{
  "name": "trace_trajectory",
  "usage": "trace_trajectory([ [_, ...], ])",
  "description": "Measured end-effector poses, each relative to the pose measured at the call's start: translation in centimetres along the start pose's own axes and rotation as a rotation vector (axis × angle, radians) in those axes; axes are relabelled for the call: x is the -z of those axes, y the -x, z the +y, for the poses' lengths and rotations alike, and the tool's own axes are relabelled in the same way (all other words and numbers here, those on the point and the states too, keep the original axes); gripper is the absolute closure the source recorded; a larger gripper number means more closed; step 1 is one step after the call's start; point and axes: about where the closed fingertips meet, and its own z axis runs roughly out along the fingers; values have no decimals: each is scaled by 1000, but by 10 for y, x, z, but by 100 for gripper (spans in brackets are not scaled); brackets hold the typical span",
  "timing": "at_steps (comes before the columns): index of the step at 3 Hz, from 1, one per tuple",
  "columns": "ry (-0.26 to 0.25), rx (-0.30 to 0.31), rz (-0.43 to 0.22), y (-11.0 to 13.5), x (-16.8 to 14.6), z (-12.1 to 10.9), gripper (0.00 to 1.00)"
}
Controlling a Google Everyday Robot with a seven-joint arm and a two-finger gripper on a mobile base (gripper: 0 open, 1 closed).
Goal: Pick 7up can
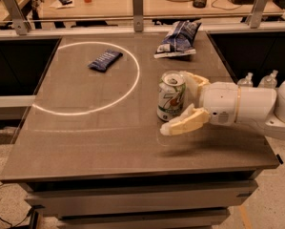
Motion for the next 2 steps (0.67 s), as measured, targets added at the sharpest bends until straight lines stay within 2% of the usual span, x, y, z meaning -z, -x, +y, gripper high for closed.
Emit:
trace_trajectory([
  [1, 33, 8, -13, 1, -9, 6, 18],
  [2, 54, 19, -26, 2, -14, 10, 41],
])
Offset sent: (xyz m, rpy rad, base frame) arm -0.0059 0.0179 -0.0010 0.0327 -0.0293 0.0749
